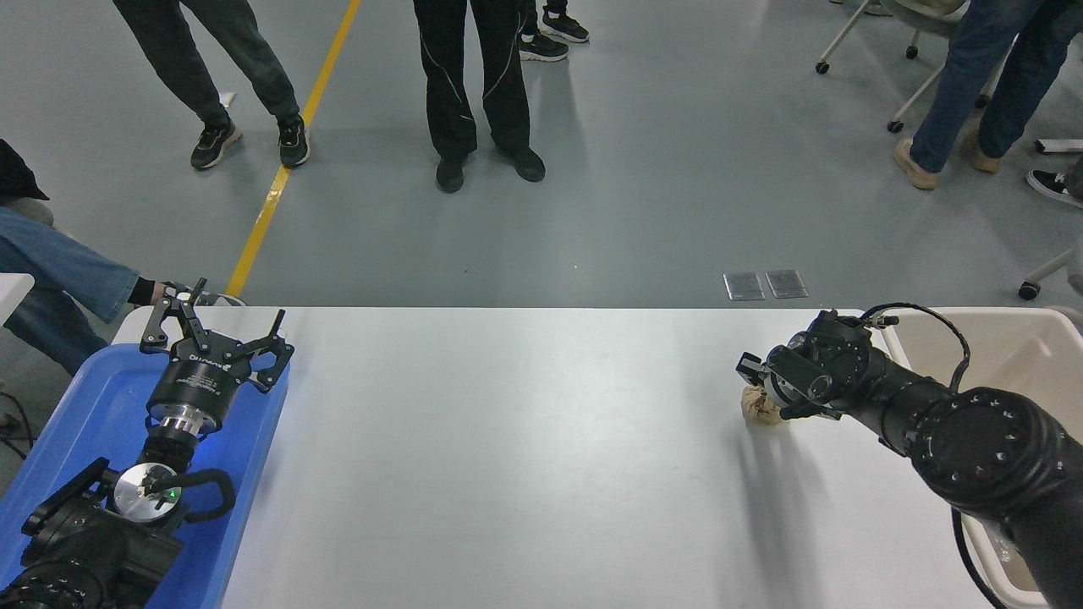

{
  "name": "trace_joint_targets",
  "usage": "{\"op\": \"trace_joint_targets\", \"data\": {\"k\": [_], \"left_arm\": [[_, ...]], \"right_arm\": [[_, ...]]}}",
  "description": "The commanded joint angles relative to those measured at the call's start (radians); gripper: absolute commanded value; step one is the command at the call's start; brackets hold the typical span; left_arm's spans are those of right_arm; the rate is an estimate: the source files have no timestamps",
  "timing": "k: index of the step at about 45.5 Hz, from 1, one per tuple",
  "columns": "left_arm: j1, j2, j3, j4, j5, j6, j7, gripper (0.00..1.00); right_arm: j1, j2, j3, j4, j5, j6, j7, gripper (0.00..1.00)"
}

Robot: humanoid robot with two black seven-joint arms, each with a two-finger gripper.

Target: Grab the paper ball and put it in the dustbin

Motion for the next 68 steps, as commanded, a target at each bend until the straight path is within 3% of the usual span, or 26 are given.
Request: {"op": "trace_joint_targets", "data": {"k": [1, 9, 26, 49, 57, 68], "left_arm": [[0.0, 0.0, 0.001, 0.001, 0.0, 0.0, 0.0, 0.99], [0.001, 0.0, -0.001, 0.001, 0.0, 0.0, 0.0, 0.99], [0.001, 0.002, -0.001, 0.001, 0.0, 0.0, 0.0, 0.99], [0.001, 0.002, -0.001, -0.001, 0.0, 0.0, 0.0, 0.99], [0.001, 0.002, -0.001, 0.001, 0.0, 0.0, 0.0, 0.99], [0.001, 0.002, -0.001, 0.001, 0.0, 0.0, 0.0, 0.99]], "right_arm": [[0.048, 0.0, 0.003, 0.044, 0.002, 0.025, 0.0, 0.0], [0.175, -0.035, 0.003, 0.159, 0.002, 0.159, 0.001, 0.0], [0.627, -0.299, -0.009, 0.637, 0.042, 0.53, 0.003, 0.0], [1.35, -0.718, -0.313, 1.38, 0.099, 0.53, -0.004, 0.0], [1.47, -0.772, -0.362, 1.452, 0.099, 0.53, -0.007, 0.0], [1.488, -0.759, -0.359, 1.449, 0.099, 0.53, -0.007, 0.0]]}}
